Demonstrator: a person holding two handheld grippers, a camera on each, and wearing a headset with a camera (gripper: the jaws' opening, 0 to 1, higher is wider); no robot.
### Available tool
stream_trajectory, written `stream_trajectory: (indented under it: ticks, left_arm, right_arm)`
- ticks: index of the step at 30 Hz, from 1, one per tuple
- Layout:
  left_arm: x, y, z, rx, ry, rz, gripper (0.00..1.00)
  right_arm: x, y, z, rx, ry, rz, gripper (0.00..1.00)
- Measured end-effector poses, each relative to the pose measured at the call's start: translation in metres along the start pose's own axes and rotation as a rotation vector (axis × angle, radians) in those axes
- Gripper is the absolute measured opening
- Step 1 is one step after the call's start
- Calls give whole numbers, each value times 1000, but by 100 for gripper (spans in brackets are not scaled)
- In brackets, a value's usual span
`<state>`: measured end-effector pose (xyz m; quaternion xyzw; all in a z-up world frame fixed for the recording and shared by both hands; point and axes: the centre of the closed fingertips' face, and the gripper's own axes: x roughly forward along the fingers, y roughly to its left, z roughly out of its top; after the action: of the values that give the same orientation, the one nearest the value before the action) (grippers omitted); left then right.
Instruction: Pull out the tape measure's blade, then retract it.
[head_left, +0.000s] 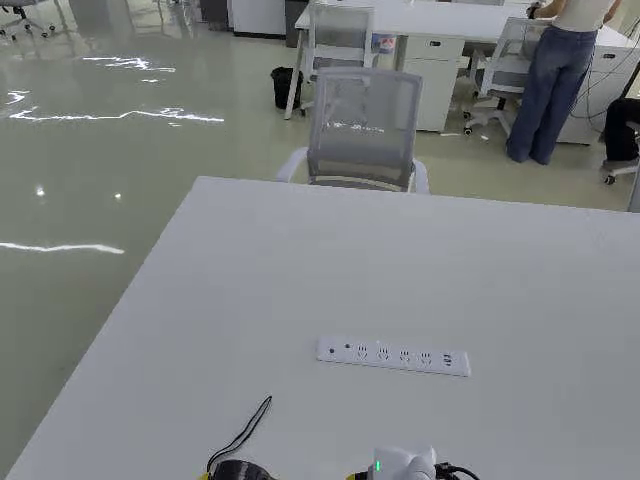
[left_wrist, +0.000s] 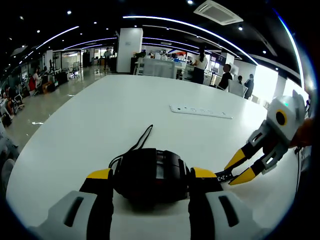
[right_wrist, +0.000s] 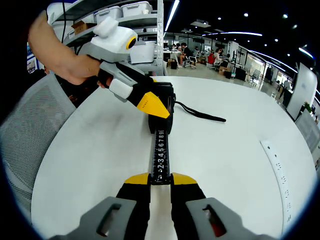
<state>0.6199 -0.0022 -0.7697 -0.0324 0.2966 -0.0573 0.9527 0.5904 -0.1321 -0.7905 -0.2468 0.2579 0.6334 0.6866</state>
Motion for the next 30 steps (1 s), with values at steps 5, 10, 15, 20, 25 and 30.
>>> stream_trajectory:
  ticks: [5, 10, 15, 20, 25, 30]
  left_arm:
    - [0, 0, 0, -3, -2, -1, 57]
    - [-1, 0, 1, -5, -2, 0, 57]
    - [0, 0, 0, -8, -4, 1, 57]
    - [0, 1, 0, -13, -4, -2, 57]
    - [0, 1, 1, -17, -4, -4, 57]
    - [-1, 1, 1, -20, -5, -4, 57]
  right_arm:
    - [3, 0, 3, -2, 1, 0, 14]
    - [6, 0, 5, -5, 0, 1, 14]
    - [6, 0, 7, -6, -1, -1, 13]
    - [9, -1, 9, -11, -2, 0, 13]
    - [13, -2, 11, -17, -3, 4, 14]
    - [14, -1, 14, -20, -4, 5, 14]
